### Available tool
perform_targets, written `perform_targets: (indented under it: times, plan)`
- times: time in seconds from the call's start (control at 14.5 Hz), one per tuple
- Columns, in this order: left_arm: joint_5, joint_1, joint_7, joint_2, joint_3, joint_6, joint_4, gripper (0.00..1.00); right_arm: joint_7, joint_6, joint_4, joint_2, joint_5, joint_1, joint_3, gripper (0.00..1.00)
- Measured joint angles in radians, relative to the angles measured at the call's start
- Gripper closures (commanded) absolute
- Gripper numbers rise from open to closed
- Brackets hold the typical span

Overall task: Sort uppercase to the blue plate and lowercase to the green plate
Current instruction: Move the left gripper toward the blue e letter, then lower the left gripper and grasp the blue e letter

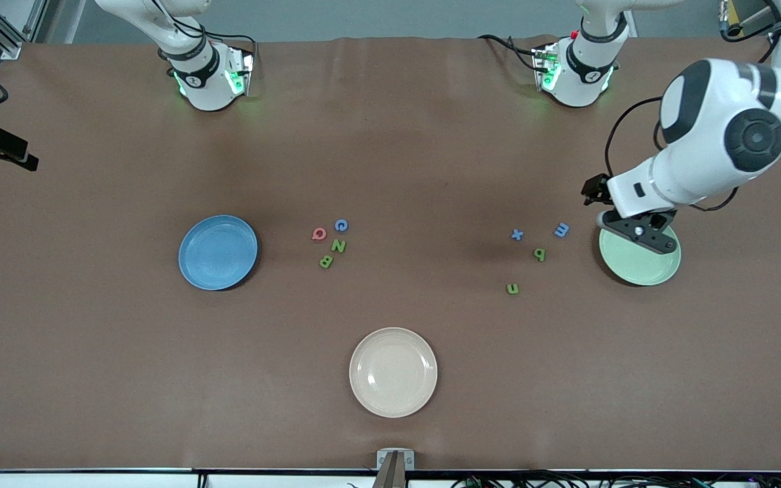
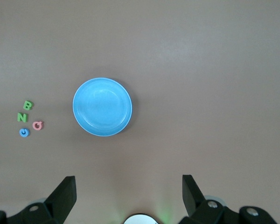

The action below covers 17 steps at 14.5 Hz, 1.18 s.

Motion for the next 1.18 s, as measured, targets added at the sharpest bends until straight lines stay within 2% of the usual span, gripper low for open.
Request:
perform_targets:
  times: [0.21,0.42,0.76,1.18]
  plan:
    - [0.009,0.000,0.036,0.022,-0.006,0.156,-0.110,0.00,0.000,0.002,-0.033,-0.025,0.000,0.000,0.000,0.00]
    - [0.062,0.000,0.037,0.086,-0.020,0.324,-0.203,0.00,-0.001,0.001,-0.046,-0.042,0.000,0.000,0.001,0.00]
    - [0.072,0.000,0.037,0.192,-0.020,0.480,-0.259,0.01,-0.001,0.000,-0.074,-0.077,0.000,0.000,0.001,0.00]
    - [0.107,0.001,0.037,0.224,-0.020,0.599,-0.341,0.14,-0.003,-0.003,-0.077,-0.087,0.000,0.001,0.005,0.00]
